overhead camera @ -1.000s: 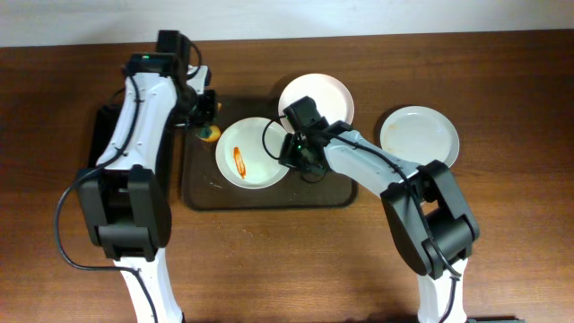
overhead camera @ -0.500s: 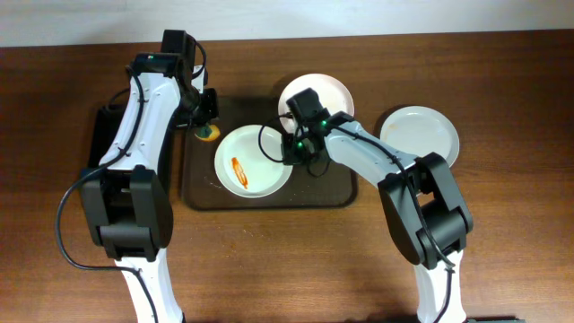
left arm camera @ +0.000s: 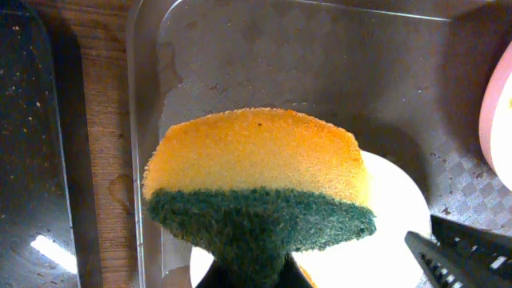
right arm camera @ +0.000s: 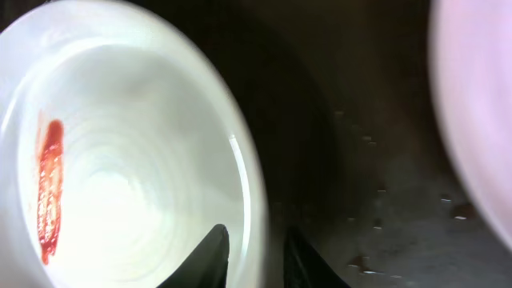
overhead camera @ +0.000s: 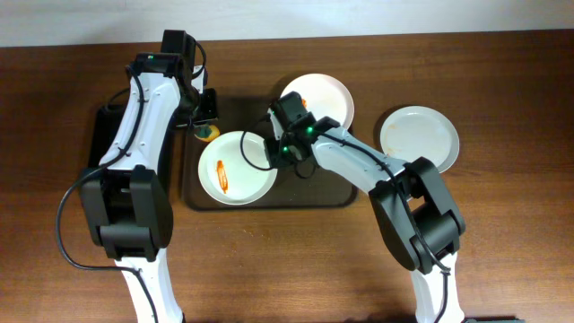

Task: Clean dirty plates on tray and stack at the side
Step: 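Hold the plate rim with the right gripper and scrub it with the sponge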

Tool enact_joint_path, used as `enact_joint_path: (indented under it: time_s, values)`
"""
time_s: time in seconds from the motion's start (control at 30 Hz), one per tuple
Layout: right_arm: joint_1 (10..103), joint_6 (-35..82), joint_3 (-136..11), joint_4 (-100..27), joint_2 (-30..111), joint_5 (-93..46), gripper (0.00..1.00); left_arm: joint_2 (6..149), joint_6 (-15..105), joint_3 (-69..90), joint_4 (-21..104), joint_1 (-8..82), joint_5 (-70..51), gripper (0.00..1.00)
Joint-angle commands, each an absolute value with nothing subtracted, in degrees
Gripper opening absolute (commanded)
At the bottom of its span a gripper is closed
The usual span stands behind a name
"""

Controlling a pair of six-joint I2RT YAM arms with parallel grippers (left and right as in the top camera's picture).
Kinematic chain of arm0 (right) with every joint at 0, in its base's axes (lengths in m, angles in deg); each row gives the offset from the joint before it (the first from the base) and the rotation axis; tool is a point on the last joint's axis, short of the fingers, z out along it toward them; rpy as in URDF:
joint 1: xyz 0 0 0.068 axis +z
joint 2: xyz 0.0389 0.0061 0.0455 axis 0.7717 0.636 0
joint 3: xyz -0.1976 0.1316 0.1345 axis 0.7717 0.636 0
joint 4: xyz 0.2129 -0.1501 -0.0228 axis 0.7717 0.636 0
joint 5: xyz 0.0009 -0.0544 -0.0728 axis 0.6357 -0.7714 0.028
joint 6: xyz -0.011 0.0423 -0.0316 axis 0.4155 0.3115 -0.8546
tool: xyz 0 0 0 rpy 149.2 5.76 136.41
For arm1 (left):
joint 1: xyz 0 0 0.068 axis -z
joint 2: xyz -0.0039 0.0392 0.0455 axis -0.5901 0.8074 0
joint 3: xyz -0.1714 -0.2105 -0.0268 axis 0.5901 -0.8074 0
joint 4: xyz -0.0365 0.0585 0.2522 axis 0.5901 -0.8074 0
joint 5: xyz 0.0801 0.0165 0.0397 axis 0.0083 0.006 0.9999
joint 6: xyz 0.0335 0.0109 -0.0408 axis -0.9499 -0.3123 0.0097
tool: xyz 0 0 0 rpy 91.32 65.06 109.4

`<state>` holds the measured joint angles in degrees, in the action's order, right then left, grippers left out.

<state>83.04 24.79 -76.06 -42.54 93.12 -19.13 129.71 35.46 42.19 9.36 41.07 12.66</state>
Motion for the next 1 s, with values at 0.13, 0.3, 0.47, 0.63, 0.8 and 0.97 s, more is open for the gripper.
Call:
enact_joint_path:
  time_s: [0.13,0.3,0.47,0.63,0.8,0.97]
  values:
    - [85.0,34.9,-77.0,-40.8,96.1,-19.4,0.14,128.0,36.2,43.7,10.1,40.9,13.3,0.01]
    - [83.0,45.6,-77.0,-40.7,96.2,-19.2,0.04,128.0,36.2,43.1,9.8,40.9,13.2,0.01]
    - [81.8,52.1,-77.0,-40.8,96.2,-19.3,0.04,128.0,36.2,34.6,10.9,41.0,13.3,0.01]
    - [81.8,52.0,-77.0,-41.4,96.2,-19.3,0.04,128.0,27.0,25.6,22.5,43.9,11.1,0.01]
    - [81.8,51.8,-77.0,-41.4,96.2,-19.3,0.04,128.0,24.2,18.8,27.3,49.3,11.3,0.01]
    - [81.8,51.8,-77.0,-41.3,96.2,-19.3,0.04,127.9,25.9,26.8,14.3,46.3,12.0,0.01]
